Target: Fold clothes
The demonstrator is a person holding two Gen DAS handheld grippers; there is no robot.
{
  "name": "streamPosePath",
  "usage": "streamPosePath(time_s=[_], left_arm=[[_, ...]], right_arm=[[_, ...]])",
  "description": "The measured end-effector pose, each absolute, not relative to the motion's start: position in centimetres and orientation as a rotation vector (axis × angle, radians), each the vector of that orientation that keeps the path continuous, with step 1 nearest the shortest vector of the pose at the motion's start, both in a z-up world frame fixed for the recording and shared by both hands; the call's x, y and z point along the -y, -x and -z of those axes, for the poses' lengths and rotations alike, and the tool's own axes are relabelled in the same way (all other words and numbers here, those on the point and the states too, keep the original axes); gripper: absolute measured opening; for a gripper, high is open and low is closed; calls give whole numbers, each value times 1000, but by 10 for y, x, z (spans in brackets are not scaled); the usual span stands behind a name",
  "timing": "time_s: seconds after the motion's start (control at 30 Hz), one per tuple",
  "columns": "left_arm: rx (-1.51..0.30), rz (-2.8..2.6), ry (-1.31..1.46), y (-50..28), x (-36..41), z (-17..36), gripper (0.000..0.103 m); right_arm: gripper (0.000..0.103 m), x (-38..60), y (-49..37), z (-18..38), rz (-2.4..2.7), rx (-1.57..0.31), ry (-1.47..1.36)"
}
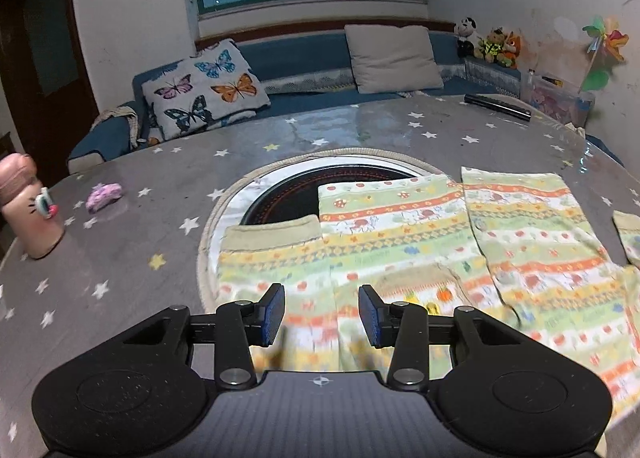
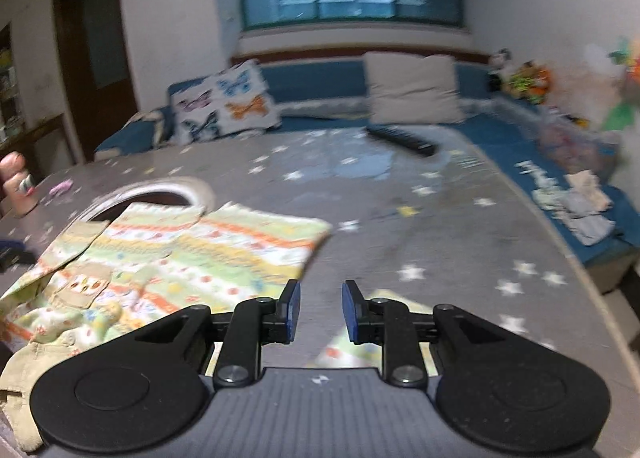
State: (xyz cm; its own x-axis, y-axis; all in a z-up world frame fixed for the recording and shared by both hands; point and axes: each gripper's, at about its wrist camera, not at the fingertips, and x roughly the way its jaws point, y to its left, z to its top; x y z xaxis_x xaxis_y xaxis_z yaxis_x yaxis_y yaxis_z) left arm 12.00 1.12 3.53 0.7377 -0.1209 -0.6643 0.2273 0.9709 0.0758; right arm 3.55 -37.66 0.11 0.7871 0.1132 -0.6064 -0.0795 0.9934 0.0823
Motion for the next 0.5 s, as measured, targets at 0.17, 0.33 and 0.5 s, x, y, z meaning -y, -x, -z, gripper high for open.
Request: streamPosePath(time_s=[0.17,0.33,0.5], left_arm=[[-749,225,-145,-161,-4,-26,45],[-782,233,-127,-197,0,-13,45],[-780,250,-125,-222,4,-1,45]], right_arm=[[31,357,-70,18,-157,-725,-47],[33,357,-103,35,-147,-778,-75],[33,360,-119,45,-134,-799,-98]])
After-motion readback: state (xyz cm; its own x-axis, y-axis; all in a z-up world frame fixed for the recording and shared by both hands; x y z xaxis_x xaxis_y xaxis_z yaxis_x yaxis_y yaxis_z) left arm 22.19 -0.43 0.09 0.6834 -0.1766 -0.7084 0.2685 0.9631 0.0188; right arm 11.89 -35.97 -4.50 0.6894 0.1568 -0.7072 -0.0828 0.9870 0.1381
